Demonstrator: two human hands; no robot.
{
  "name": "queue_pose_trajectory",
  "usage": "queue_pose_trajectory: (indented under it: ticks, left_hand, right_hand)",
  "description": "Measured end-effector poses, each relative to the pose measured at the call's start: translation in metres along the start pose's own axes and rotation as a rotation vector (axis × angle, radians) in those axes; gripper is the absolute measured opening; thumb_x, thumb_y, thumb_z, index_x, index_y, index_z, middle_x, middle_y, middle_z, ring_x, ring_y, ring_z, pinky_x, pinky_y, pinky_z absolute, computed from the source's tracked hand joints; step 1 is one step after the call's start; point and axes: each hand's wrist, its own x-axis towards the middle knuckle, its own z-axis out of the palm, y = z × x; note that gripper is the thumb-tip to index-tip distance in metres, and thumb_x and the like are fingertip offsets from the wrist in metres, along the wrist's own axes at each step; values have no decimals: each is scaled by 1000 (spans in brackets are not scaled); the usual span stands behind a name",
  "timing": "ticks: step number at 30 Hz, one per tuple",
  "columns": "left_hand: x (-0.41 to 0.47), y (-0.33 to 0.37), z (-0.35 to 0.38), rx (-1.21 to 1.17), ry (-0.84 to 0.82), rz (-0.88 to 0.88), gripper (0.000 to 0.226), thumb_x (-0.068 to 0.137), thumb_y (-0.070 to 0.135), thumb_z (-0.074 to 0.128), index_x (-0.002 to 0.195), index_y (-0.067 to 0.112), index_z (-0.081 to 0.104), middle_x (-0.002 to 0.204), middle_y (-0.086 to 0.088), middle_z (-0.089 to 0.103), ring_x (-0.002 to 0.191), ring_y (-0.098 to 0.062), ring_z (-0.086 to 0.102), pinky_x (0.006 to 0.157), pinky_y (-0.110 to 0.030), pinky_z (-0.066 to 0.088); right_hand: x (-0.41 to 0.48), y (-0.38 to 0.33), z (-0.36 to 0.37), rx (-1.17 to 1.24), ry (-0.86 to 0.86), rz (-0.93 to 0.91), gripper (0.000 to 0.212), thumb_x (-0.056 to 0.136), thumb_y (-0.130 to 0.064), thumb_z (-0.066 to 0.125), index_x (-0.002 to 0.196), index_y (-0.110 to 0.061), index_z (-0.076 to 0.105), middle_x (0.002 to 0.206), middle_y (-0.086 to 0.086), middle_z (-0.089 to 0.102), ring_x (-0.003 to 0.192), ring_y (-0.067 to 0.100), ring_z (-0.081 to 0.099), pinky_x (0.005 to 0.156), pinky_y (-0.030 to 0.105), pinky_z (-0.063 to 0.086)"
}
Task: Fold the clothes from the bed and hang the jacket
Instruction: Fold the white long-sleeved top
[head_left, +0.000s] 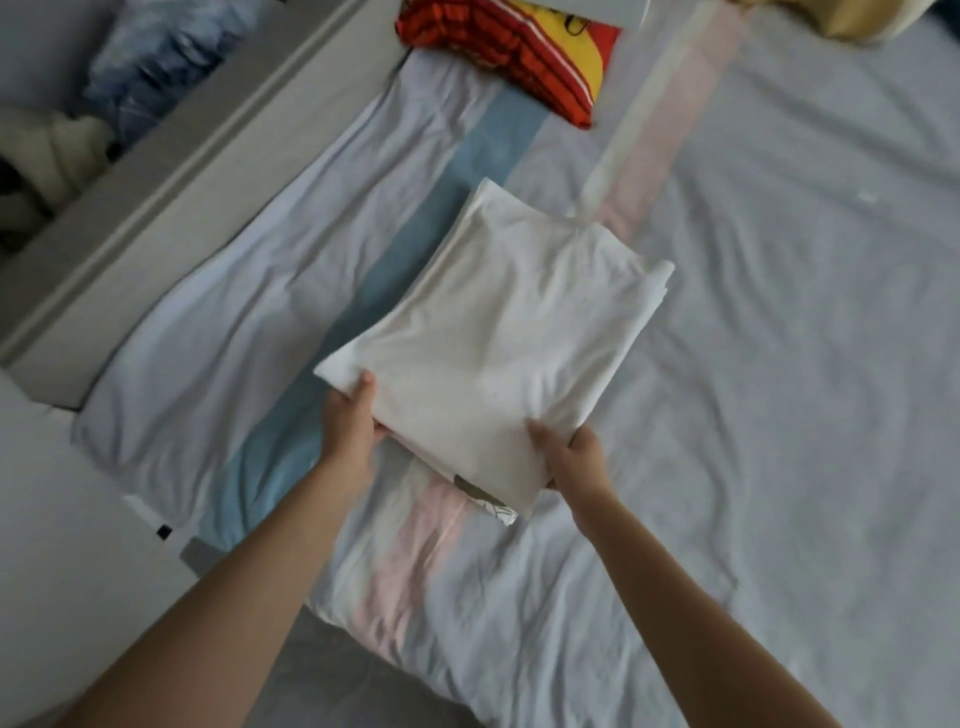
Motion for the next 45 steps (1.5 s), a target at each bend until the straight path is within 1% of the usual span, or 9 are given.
queue_pose_trajectory:
  ticks: [3,11,18,23,29,33,37,42,45]
  left_hand:
    - [13,-3,2,-56,75,-39,17,99,25,49,115,21,53,115,-4,60,101,-20,60,82,-40,51]
    - [38,-17,-1,17,238,-58,55,90,44,46,131,8,50,128,-12,57,114,-27,57,99,-44,47]
    - [-39,-13,8,-113,129,-73,18,97,31,51,101,15,58,99,-4,66,87,-18,65,63,-30,55]
    - [-95,-57,27,7,-30,-103,58,72,8,79,117,-1,43,113,-16,63,100,-25,64,72,-37,55]
    - [-114,-96,51,96,9,-45,30,79,0,71,102,8,54,105,-17,63,90,-19,63,86,-54,52]
    - [-112,-96,58,150,153,-45,28,73,9,74,89,14,51,94,-15,62,82,-25,61,77,-53,54]
    - [-117,-71,64,395,307,-22,47,76,5,68,111,9,38,98,-1,51,96,-32,55,83,-37,41]
    - [-89,-47,60,1009,278,698,71,84,37,50,145,6,29,149,-21,26,140,-35,20,113,-45,14]
    - [-29,-39,53,1257,168,691,67,89,48,32,150,18,27,158,-12,16,144,-41,8,113,-60,5]
  right_hand:
    - [-4,3,-4,-47,-63,-31,22,93,-17,61,109,-4,54,87,5,63,73,17,64,45,27,54]
    - [3,14,-7,-213,-205,-3,23,90,-12,64,102,6,57,91,23,66,70,25,70,61,38,60]
    - [4,5,-15,-181,-281,129,28,89,-20,66,103,5,62,78,12,65,58,13,66,56,24,57]
    - [47,-52,-37,130,-70,32,26,94,-28,58,109,-7,59,93,7,64,80,20,63,67,30,56]
    - [134,-115,-54,32,261,-37,19,86,-3,46,98,-14,55,80,2,53,83,23,55,68,33,48]
    - [128,-106,-55,21,391,-49,13,87,-11,58,97,-16,50,92,3,60,86,22,57,73,33,51]
    - [98,-87,-31,-627,659,-507,54,81,-17,57,133,-14,40,135,8,44,124,27,44,99,30,32]
    - [77,-52,13,-1457,-315,-1526,54,93,-33,38,147,-23,35,153,4,35,142,33,28,114,54,22]
    - [96,-56,19,-1659,-443,-1514,56,95,-48,28,147,-27,34,154,0,32,141,33,29,111,60,23]
